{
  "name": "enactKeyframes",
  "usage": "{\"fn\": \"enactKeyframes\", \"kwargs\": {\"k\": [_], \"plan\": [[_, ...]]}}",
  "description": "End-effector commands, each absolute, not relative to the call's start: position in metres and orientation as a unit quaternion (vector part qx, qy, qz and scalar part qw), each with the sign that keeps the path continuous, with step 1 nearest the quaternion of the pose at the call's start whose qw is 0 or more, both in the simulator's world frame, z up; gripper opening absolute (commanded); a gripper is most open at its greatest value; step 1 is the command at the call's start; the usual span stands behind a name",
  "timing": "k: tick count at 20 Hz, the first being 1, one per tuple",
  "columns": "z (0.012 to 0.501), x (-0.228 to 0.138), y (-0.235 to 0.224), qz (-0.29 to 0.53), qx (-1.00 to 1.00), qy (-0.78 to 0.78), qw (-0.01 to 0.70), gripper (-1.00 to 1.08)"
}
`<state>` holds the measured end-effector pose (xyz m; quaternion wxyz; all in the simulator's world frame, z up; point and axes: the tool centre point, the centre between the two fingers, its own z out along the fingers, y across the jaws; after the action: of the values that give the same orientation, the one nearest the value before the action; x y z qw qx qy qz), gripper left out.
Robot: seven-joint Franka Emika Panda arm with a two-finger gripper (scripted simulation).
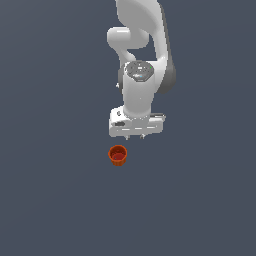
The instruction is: Pick up the object and move it to a goal position.
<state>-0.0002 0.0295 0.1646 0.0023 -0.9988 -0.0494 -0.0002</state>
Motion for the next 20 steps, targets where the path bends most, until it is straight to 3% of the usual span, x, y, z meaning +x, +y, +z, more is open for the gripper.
{"fn": "enactKeyframes", "kwargs": {"k": [1, 20], "plan": [[0.162, 0.000, 0.028, -0.004, -0.998, -0.058, 0.005, 0.28], [0.118, 0.004, 0.005, -0.089, -0.975, -0.201, 0.031, 0.28]]}}
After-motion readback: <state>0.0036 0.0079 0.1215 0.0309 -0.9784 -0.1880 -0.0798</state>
